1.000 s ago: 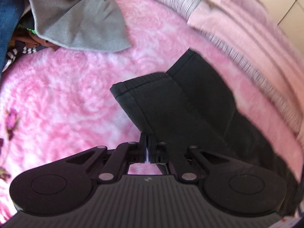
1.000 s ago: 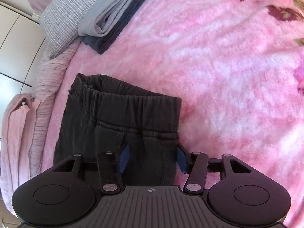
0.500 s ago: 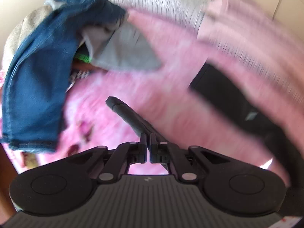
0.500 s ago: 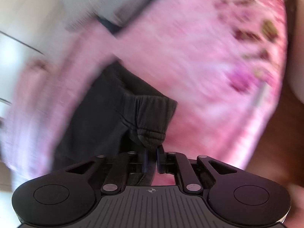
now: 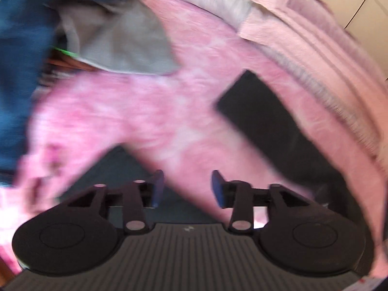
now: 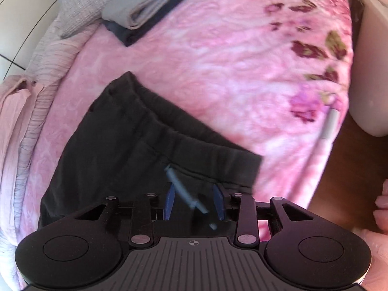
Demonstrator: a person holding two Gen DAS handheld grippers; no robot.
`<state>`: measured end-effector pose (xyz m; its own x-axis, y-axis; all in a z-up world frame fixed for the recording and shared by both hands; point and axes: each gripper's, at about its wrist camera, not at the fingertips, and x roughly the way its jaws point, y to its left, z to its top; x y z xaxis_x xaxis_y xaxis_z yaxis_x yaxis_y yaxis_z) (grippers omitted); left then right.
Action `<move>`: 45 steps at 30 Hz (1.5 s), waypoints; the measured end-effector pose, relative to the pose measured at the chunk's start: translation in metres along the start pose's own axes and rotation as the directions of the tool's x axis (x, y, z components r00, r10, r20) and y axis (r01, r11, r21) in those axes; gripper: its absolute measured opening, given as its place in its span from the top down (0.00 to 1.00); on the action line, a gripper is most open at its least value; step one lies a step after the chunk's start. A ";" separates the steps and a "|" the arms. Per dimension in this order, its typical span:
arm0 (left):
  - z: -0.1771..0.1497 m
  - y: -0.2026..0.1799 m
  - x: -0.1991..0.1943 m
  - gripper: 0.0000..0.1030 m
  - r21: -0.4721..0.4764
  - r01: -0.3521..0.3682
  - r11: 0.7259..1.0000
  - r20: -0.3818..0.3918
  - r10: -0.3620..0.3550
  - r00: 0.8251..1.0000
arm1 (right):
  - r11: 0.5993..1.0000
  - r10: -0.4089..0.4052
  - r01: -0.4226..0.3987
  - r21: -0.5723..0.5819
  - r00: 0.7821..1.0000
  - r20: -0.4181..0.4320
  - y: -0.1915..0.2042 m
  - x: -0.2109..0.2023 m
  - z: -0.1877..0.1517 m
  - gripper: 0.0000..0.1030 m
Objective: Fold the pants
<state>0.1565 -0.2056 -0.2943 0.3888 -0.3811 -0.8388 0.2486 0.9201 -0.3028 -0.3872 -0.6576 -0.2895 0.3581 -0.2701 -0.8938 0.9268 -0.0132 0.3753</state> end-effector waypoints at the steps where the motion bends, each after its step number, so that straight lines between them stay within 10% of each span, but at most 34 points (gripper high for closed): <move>1: 0.005 -0.007 0.016 0.45 -0.030 0.026 0.999 -0.011 -0.027 1.000 | 1.000 -0.005 0.005 -0.008 1.000 0.010 0.006 -0.001 -0.002 0.68; 10: 0.034 -0.063 0.166 0.34 -0.204 0.124 0.971 -0.144 -0.155 0.977 | 0.998 -0.051 0.050 0.029 0.998 0.032 0.044 0.000 -0.034 0.68; 12: 0.040 -0.073 0.179 0.38 -0.156 0.103 0.982 -0.117 -0.122 0.986 | 0.997 -0.068 0.067 0.036 0.997 0.040 0.048 -0.001 -0.041 0.68; 14: 0.051 -0.081 0.182 0.96 -0.086 0.108 0.990 -0.071 -0.114 0.991 | 0.995 -0.087 0.084 0.050 0.995 0.049 0.051 -0.002 -0.046 0.68; 19: 0.103 -0.108 0.151 0.95 0.116 0.183 0.976 0.050 -0.190 0.981 | 0.993 -0.089 0.084 0.087 0.995 0.054 0.065 -0.001 -0.053 0.68; 23: 0.136 -0.123 0.104 0.92 0.357 0.215 0.909 0.187 -0.295 0.937 | 0.997 -0.065 0.063 0.046 0.996 0.053 0.086 0.000 -0.053 0.68; 26: 0.132 -0.120 0.129 0.74 0.499 0.102 0.861 0.130 -0.190 0.973 | 0.999 -0.040 0.040 0.014 0.999 0.030 0.099 0.006 -0.054 0.68; 28: 0.127 -0.109 0.167 0.70 0.483 -0.047 0.874 0.058 0.021 0.998 | 0.999 -0.033 0.033 -0.019 0.999 0.014 0.106 0.010 -0.056 0.68; 31: 0.120 -0.088 0.181 0.75 0.408 -0.193 0.892 0.055 0.187 0.981 | 0.993 -0.031 0.031 -0.110 1.000 0.001 0.112 0.015 -0.054 0.68; 34: 0.108 -0.077 0.163 0.69 0.305 -0.163 0.938 0.037 0.159 0.987 | 0.978 -0.042 0.042 -0.202 0.999 0.004 0.114 0.023 -0.045 0.68; 45: 0.024 -0.131 0.075 0.69 0.235 -0.046 0.971 -0.014 0.051 0.999 | 0.898 0.152 -0.143 -0.415 0.988 -0.011 0.105 0.093 0.062 0.68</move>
<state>0.1743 -0.3567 -0.3071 0.3885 -0.3326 -0.8593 0.4316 0.8896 -0.1492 -0.2636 -0.7439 -0.3181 0.4964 -0.2585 -0.8287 0.8284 0.4265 0.3631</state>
